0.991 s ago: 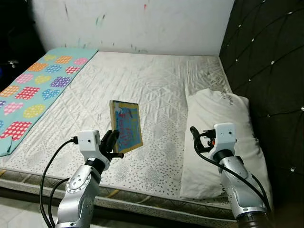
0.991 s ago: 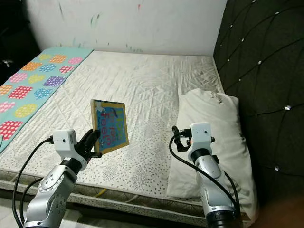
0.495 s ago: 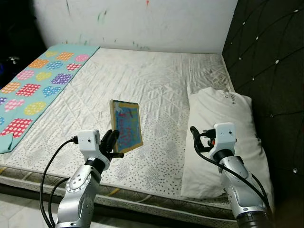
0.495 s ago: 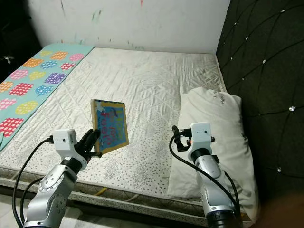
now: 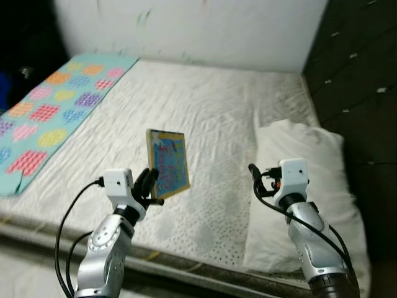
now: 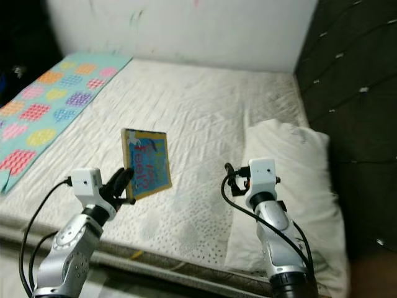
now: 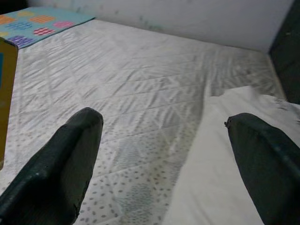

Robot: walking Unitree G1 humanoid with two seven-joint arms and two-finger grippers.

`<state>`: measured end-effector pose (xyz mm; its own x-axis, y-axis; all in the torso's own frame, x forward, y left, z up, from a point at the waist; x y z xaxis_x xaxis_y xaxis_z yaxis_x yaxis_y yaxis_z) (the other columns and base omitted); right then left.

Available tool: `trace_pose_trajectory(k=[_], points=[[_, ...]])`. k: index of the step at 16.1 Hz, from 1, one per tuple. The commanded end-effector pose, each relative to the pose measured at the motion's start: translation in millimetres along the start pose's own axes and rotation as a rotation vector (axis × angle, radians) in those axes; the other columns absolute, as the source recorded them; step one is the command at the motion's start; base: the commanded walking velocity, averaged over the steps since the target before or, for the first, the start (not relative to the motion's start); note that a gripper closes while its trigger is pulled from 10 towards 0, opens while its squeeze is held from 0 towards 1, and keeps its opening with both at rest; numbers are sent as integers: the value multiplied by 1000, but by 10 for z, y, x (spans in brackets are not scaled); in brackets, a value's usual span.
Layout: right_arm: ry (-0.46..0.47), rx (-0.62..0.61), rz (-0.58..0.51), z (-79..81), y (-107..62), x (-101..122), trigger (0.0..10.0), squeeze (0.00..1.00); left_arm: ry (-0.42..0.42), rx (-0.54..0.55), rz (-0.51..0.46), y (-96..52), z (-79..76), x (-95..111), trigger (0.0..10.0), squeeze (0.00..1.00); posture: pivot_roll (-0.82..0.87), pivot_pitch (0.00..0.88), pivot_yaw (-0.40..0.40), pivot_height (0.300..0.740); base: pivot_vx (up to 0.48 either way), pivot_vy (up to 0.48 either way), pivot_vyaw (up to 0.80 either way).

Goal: Clean up the room

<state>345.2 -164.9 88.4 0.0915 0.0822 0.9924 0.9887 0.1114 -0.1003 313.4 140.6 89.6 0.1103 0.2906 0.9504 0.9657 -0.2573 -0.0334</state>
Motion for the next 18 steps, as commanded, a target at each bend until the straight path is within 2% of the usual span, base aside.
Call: trace_pose_trajectory(k=[1, 8, 12, 18], points=[[1, 3, 11, -5, 1, -19, 10000, 0, 12, -28, -52, 17, -46, 109, 10000, 0, -161, 0, 17, 740, 0, 0, 0], [-4, 5, 13, -8, -1, -20, 10000, 0, 6, -44, -53, 15, -82, 105, 10000, 0, -163, 0, 16, 740, 454, 0, -696], [-9, 7, 21, -24, -11, -44, 10000, 0, 3, 32, -14, 25, 12, 35, 10000, 0, -164, 0, 12, 740, 0, 0, 0], [-15, 14, 26, -23, -10, -54, 10000, 0, -15, 41, -21, 14, 11, 35, 10000, 0, -160, 0, 5, 740, 0, 0, 0]])
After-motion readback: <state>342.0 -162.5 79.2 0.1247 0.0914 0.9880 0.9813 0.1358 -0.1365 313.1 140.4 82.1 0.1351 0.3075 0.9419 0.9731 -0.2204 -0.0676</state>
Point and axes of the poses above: a point about 5 cm out from each wrist's last joint towards the gripper, its own y axis pointing out of the wrist towards the gripper, its own x axis along the axis of the wrist's last joint, z = x × y, the point moved 4 cm from there along y, pointing out of the wrist towards the gripper
